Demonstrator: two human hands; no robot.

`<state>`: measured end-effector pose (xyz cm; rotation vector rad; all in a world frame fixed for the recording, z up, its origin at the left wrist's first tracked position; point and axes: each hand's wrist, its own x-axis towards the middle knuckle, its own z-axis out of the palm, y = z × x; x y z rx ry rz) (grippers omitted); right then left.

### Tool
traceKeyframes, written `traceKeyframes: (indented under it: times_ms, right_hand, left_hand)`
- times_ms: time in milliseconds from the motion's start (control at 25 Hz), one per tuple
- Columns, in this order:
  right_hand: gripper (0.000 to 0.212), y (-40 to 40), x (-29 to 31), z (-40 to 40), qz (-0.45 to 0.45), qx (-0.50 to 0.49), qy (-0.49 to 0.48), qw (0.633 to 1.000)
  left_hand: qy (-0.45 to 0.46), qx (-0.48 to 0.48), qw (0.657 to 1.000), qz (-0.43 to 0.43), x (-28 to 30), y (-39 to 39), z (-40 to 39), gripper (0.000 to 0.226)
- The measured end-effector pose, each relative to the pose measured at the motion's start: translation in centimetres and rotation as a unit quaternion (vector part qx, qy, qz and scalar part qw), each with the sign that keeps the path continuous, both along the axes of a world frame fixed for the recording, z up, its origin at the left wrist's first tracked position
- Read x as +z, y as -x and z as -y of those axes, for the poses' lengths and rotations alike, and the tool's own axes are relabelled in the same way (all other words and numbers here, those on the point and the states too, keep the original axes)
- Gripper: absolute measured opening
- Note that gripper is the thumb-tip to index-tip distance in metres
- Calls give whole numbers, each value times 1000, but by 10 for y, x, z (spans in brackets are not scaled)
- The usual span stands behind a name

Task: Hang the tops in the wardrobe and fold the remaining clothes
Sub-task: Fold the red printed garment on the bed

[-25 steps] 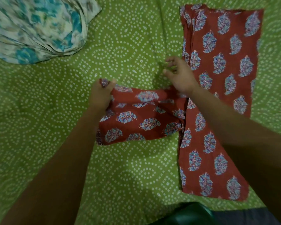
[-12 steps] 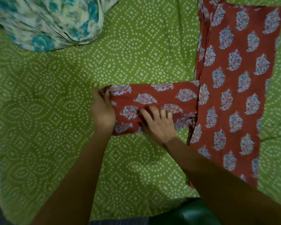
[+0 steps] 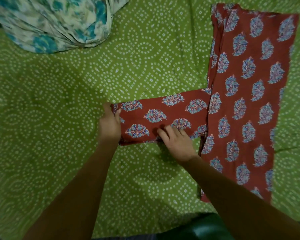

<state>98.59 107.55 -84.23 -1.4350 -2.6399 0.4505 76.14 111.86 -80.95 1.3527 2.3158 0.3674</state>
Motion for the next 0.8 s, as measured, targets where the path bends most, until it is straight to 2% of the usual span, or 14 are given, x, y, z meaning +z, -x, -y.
traceKeyframes:
  times_ms: [80,120,200,280,360,440,520,600,640,680,720,800]
  right_hand:
    - [53,-6,1,-6,-22,24,59,998]
    - [48,-13,3,-13,-34,21,56,998]
    - [46,-34,4,-29,-43,-86,-5,995]
    - [60,-56,3,-45,30,-249,19,968]
    - [79,-57,0,-49,153,-313,97,932]
    - [88,-25,-2,-42,191,-273,154,930]
    - [87,24,2,-30,113,-172,206,957]
    - [81,68,9,-18,-4,-44,280,959]
    - [76,82,16,-16,-63,-5,333,941]
    - [69,89,27,-18,-146,-15,393,908]
    - [64,87,42,-22,-253,-85,449,853]
    - [59,50,75,-35,-443,-262,503,695]
  left_hand:
    - [21,29,998,-51,-4,-3,2,46]
    - [27,49,996,-67,-7,-3,4,48]
    - [24,120,990,-70,-15,-4,10,56]
    - [26,180,980,-85,-21,-3,17,60]
    - [50,157,981,-105,-23,-4,29,64]
    - [53,117,988,-80,-27,-1,39,65]
    - [31,107,994,10,-30,4,42,58]
    - [18,115,986,117,-28,7,40,46]
    - [11,117,981,154,-24,8,37,43]
    - [-9,121,978,171,-18,7,31,40]
    - [-38,125,974,185,-10,4,25,35]
    - [-109,112,975,157,20,-23,10,30]
